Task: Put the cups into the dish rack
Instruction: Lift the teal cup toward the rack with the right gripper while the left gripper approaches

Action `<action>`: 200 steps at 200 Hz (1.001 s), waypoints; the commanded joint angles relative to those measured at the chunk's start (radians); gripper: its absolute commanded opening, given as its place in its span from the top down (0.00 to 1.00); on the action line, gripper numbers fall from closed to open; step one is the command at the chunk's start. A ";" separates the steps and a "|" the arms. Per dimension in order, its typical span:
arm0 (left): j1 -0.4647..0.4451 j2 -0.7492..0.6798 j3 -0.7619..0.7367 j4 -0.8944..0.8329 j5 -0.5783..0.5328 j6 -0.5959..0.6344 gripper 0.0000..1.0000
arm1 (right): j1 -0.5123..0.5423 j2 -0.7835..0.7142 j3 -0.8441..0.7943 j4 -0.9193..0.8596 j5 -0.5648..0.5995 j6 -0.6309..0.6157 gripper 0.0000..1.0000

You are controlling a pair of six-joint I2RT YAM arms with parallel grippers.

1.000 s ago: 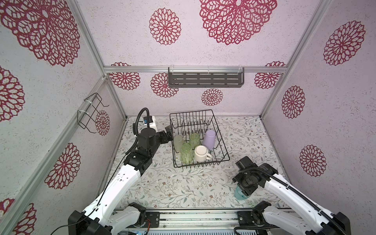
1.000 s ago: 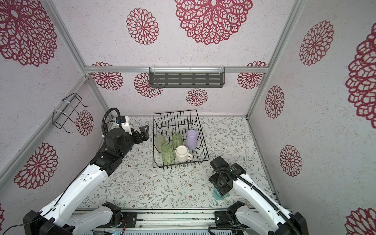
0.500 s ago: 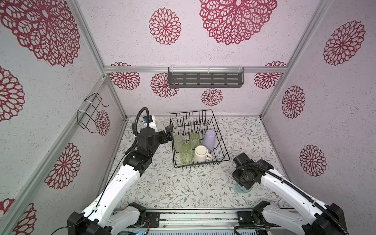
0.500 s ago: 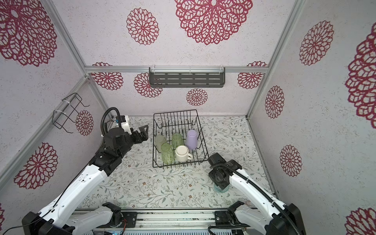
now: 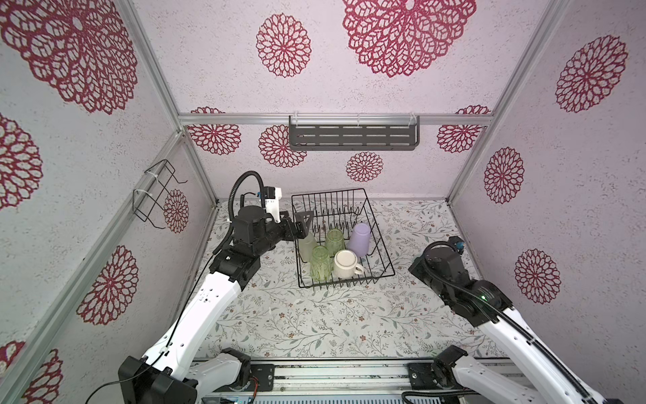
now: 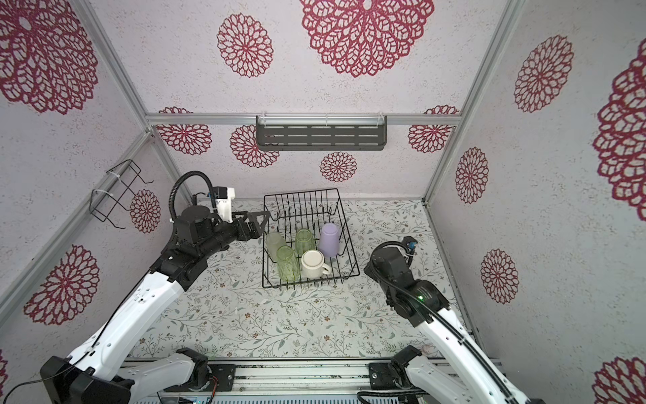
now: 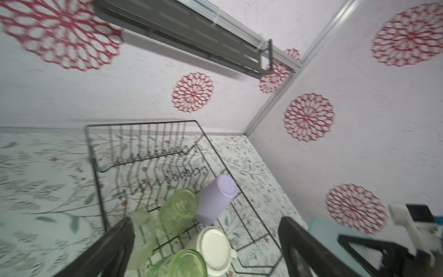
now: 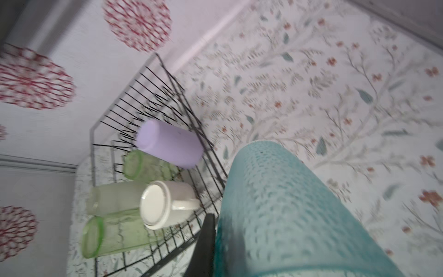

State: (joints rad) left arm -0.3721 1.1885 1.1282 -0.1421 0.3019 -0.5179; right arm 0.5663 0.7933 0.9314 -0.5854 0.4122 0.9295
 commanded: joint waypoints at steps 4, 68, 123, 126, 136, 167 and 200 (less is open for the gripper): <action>0.005 0.039 -0.008 0.239 0.371 -0.120 0.03 | 0.001 -0.074 -0.059 0.456 0.027 -0.250 0.98; -0.048 0.123 0.062 0.337 0.602 -0.301 0.03 | 0.001 -0.069 -0.144 1.069 -0.430 -0.634 0.97; -0.084 0.185 0.082 0.456 0.775 -0.454 0.03 | 0.001 -0.025 -0.137 1.087 -0.795 -0.689 0.97; -0.086 0.187 0.085 0.459 0.784 -0.457 0.03 | 0.001 -0.022 -0.136 1.082 -0.814 -0.690 0.97; -0.091 0.189 0.087 0.466 0.804 -0.462 0.03 | 0.002 -0.010 -0.130 1.069 -0.869 -0.696 0.97; -0.113 0.193 0.117 0.357 0.811 -0.391 0.03 | 0.004 0.032 -0.116 1.056 -0.973 -0.677 1.00; -0.145 0.199 0.141 0.197 0.786 -0.268 0.03 | 0.015 0.083 -0.087 1.044 -1.046 -0.696 1.00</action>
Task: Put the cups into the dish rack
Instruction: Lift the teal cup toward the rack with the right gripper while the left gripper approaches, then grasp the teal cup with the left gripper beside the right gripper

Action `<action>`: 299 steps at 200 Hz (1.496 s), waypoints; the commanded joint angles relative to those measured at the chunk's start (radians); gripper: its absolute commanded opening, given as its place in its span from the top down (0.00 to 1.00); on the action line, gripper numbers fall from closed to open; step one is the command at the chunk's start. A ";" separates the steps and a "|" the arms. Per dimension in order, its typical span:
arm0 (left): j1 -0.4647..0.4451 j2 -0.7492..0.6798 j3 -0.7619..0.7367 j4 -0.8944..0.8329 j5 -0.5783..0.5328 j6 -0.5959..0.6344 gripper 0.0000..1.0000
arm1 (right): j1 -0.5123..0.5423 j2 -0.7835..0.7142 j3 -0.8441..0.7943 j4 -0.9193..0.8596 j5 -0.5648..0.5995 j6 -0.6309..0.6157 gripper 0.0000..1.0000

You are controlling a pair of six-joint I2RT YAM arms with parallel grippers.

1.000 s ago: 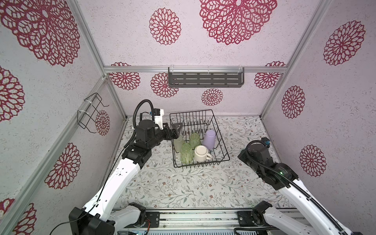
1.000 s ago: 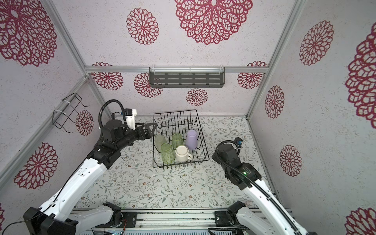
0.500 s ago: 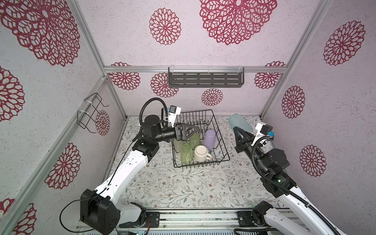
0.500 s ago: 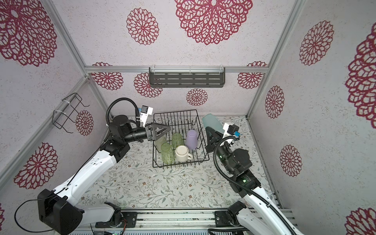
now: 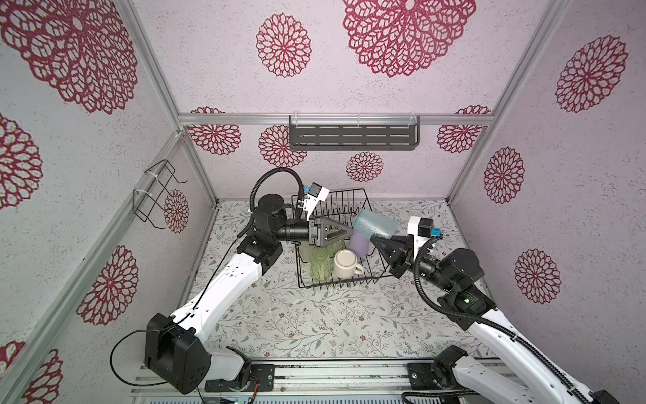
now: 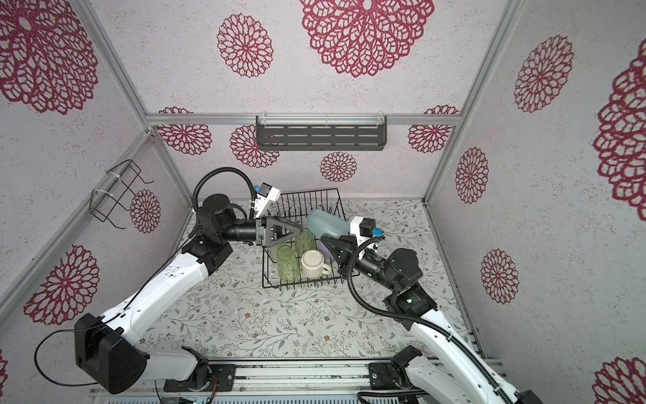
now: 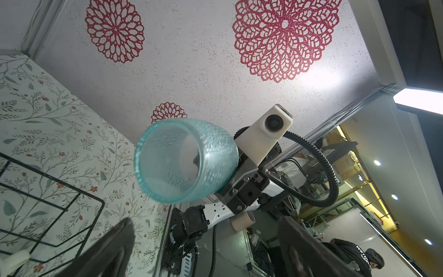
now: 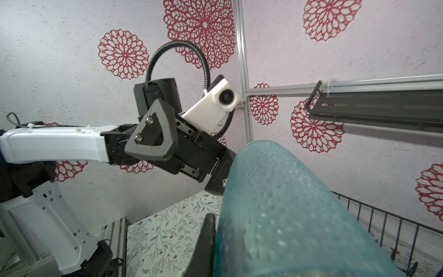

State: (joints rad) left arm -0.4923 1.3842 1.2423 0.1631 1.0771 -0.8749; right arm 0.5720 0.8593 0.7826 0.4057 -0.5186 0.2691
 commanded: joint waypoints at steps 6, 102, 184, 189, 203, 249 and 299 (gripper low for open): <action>-0.030 0.007 0.033 -0.120 0.016 0.091 0.03 | 0.012 0.027 0.075 0.041 -0.132 -0.042 1.00; -0.037 0.048 0.071 -0.203 0.018 0.114 0.01 | 0.035 0.103 0.126 -0.027 -0.240 -0.117 1.00; -0.039 0.069 0.082 -0.238 0.094 0.185 0.20 | 0.036 0.135 0.148 -0.069 -0.255 -0.171 1.00; -0.039 0.072 0.085 -0.242 0.100 0.186 0.22 | 0.037 0.139 0.150 -0.067 -0.257 -0.164 1.00; -0.036 0.076 0.100 -0.253 0.100 0.187 0.24 | 0.036 0.145 0.155 -0.063 -0.260 -0.155 0.99; -0.008 0.086 0.114 -0.264 0.084 0.183 0.31 | 0.037 0.103 0.134 -0.082 -0.162 -0.186 0.90; 0.053 0.068 0.085 -0.241 0.026 0.162 0.33 | 0.036 0.053 0.081 -0.098 0.000 -0.213 0.68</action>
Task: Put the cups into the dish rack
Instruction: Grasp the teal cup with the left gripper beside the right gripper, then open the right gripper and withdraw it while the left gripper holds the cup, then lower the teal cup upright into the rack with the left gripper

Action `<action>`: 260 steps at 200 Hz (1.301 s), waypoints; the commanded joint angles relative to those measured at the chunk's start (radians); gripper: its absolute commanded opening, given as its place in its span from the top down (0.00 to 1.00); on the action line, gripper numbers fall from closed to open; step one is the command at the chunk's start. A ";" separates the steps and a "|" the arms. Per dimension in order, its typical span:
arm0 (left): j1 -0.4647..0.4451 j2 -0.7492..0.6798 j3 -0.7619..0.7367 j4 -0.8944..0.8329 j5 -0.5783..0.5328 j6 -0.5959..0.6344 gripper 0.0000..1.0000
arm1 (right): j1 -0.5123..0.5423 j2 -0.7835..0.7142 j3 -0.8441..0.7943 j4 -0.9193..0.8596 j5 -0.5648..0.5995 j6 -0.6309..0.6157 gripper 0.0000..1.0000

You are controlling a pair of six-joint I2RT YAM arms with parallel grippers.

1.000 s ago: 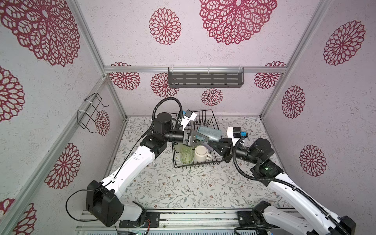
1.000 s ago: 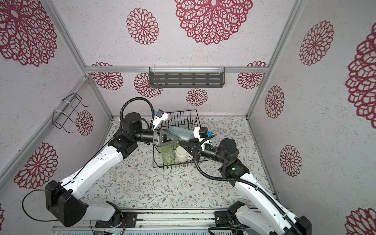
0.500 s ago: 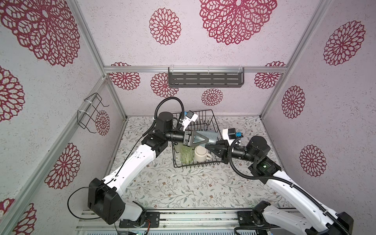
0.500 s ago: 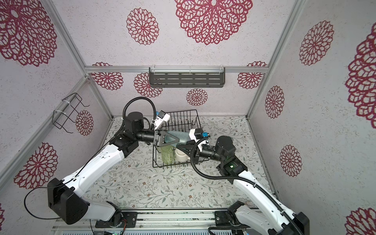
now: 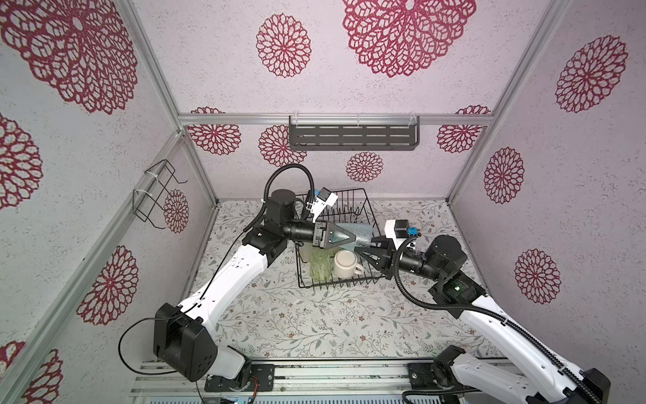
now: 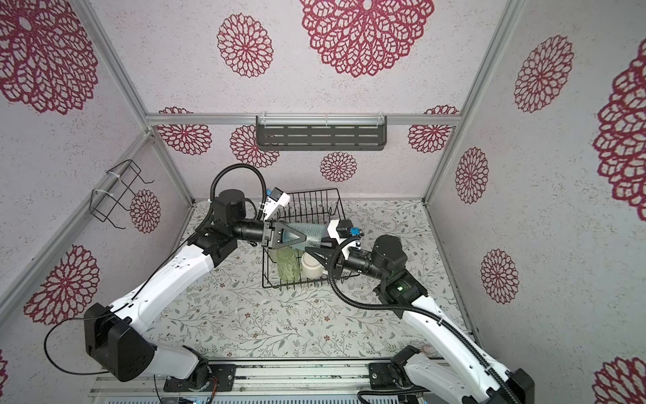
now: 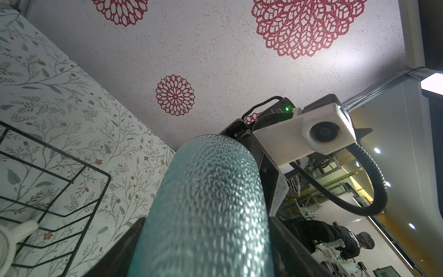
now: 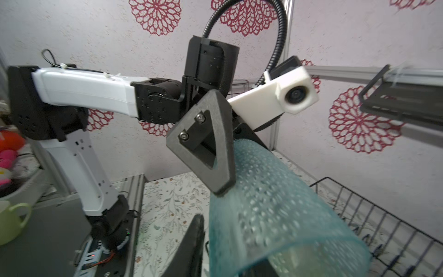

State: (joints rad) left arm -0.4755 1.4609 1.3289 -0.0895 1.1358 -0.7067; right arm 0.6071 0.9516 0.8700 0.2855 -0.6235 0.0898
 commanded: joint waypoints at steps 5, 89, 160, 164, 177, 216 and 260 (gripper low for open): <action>0.041 -0.011 -0.008 0.013 -0.048 -0.007 0.33 | 0.001 -0.041 -0.005 0.012 0.118 -0.039 0.66; 0.087 -0.060 -0.007 -0.276 -0.368 0.186 0.40 | -0.145 0.123 0.169 -0.453 0.418 0.074 0.52; 0.086 -0.104 0.006 -0.400 -0.553 0.273 0.39 | -0.272 0.345 0.189 -0.694 0.567 0.164 0.35; 0.087 -0.103 0.009 -0.405 -0.554 0.274 0.39 | -0.274 0.352 0.186 -0.701 0.570 0.165 0.36; 0.087 -0.098 0.025 -0.428 -0.563 0.284 0.39 | -0.277 0.375 0.185 -0.726 0.572 0.162 0.38; 0.086 -0.092 0.021 -0.425 -0.589 0.290 0.38 | -0.276 0.450 0.191 -0.758 0.478 0.146 0.60; 0.088 -0.087 0.029 -0.426 -0.584 0.282 0.38 | -0.261 0.510 0.196 -0.776 0.429 0.144 0.75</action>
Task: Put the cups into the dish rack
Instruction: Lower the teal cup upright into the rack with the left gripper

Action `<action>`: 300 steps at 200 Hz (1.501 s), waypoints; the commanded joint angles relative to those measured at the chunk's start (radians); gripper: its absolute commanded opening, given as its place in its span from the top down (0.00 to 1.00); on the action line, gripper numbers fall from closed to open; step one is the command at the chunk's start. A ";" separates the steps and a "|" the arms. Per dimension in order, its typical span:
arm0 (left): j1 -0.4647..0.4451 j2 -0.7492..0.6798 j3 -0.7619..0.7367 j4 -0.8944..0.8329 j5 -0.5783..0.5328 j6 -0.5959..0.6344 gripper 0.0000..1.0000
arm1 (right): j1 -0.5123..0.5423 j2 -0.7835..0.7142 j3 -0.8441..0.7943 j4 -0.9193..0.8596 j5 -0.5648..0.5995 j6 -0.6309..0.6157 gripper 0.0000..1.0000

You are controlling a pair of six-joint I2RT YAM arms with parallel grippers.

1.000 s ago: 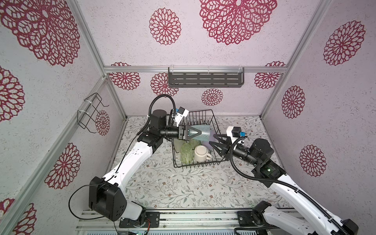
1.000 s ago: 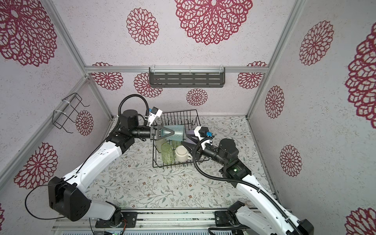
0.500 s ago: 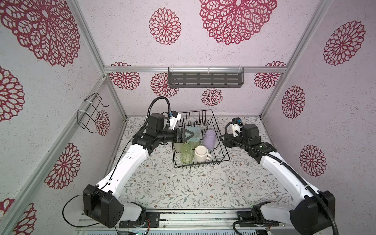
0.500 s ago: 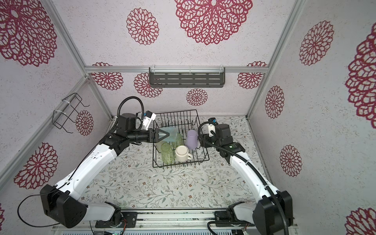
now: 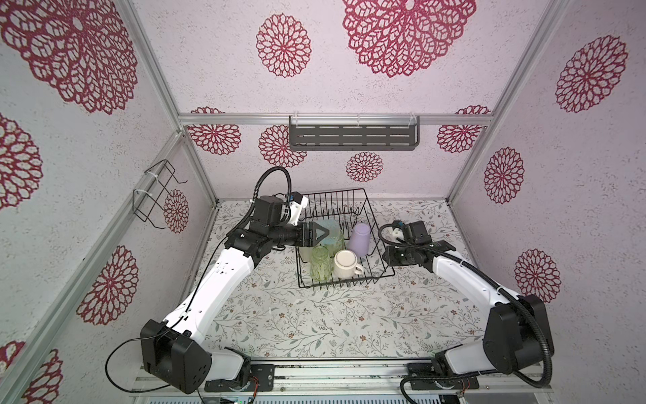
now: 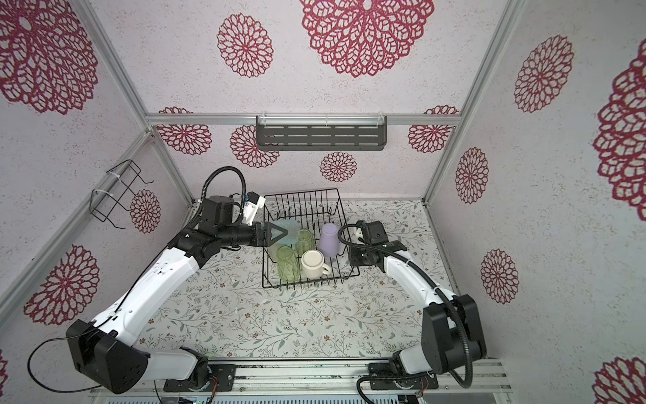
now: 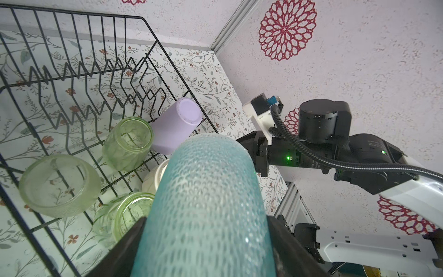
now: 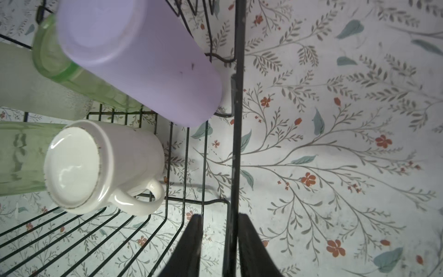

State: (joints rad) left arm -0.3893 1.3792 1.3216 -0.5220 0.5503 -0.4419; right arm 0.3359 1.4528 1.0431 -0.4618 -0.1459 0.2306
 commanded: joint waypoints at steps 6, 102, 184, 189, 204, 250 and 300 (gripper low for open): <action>0.001 -0.005 0.041 0.001 0.002 0.018 0.38 | 0.016 0.010 0.023 -0.029 -0.060 0.007 0.76; 0.002 -0.002 0.048 -0.012 -0.028 0.009 0.37 | 0.243 0.025 0.080 -0.015 -0.197 0.091 0.69; -0.003 0.002 0.102 -0.187 -0.094 0.159 0.38 | 0.215 -0.091 0.065 -0.071 -0.210 0.015 0.55; -0.007 0.006 0.110 -0.200 -0.091 0.169 0.38 | 0.201 -0.102 0.062 -0.075 -0.212 0.014 0.55; -0.018 0.017 0.127 -0.240 -0.096 0.193 0.38 | 0.155 -0.136 0.048 -0.074 -0.217 0.015 0.54; -0.136 0.081 0.200 -0.350 -0.232 0.294 0.38 | 0.037 -0.243 -0.005 -0.030 -0.053 0.031 0.49; -0.217 0.187 0.275 -0.417 -0.282 0.308 0.38 | -0.100 -0.384 -0.215 0.169 0.026 0.116 0.39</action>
State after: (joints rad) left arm -0.5762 1.5265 1.5471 -0.8833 0.3313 -0.1844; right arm 0.2928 1.1355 0.9066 -0.4107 -0.1711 0.2859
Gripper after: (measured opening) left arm 0.726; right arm 0.601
